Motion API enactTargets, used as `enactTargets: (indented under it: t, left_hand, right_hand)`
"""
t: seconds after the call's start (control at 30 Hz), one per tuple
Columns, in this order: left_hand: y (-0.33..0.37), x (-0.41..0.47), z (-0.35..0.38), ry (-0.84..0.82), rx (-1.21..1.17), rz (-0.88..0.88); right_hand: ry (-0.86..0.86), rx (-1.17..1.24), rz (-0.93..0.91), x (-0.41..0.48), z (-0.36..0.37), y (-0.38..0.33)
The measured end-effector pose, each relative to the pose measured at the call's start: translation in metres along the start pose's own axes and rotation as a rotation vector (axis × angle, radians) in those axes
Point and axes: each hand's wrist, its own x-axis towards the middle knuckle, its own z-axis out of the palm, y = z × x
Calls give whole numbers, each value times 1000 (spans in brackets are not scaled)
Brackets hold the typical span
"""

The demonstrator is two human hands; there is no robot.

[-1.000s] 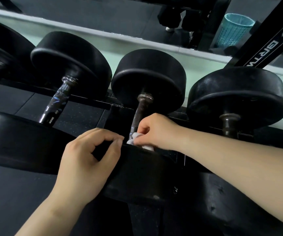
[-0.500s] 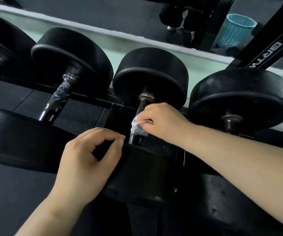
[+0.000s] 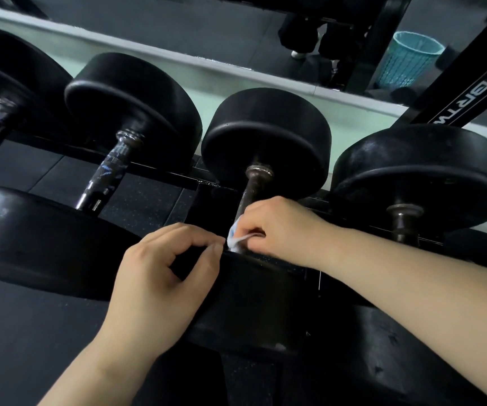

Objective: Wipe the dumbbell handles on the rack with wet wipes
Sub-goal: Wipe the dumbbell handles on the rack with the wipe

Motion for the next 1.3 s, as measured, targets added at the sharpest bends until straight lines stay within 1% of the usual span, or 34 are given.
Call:
enactTargets:
  t: [0.07,0.17,0.23,0.27,0.33,0.43,0.5,0.53,0.6,0.7,0.77,0.83,0.93,1.0,1.07,1.13,1.23,1.3]
  left_hand:
    - [0,0,0,0,-8,-2]
    - [0,0,-1,10,-17,-12]
    - [0,0,-1,8,-16,-17]
    - [0,0,-1,7,-15,-19]
    - [0,0,0,15,-26,-32]
    - [-2,0,1,39,-99,-94]
    - [-1,1,0,-8,-128,-125]
    - [0,2,0,-49,-133,-139]
    - [4,7,-2,-108,-145,-177]
    - [4,16,-4,-144,-175,-182]
    - [4,20,-4,-139,-161,-165]
    - [2,20,-3,-99,-149,-163]
    - [-4,20,-4,-16,-164,-243]
    - [-8,27,-6,-5,-138,-270]
    - [-12,42,-8,-39,-47,-249]
    - [-16,60,-6,-123,41,-237]
    - [-28,89,6,-266,221,-226]
    - [-37,105,17,-319,244,-250]
  right_hand:
    - [29,23,35,2,-2,4]
    - [224,42,146,3,-11,14]
    - [342,117,237,1,-18,18]
    - [373,177,255,0,-22,17]
    - [379,268,236,-2,-33,14]
    - [238,290,175,-11,-48,-3]
    - [151,321,149,-18,-49,-15]
    - [146,347,139,-21,-47,-21]
    - [193,397,128,-25,-41,-30]
    - [260,477,142,-27,-30,-39]
    - [253,536,159,-27,-23,-43]
    - [275,578,180,-29,-21,-44]
    - [418,585,304,-39,-14,-43]
    - [510,547,406,-48,-1,-40]
    - [517,541,475,-51,15,-39]
    - [533,558,528,-49,27,-38]
    - [640,593,555,-46,31,-39]
    - [697,581,549,-47,32,-41]
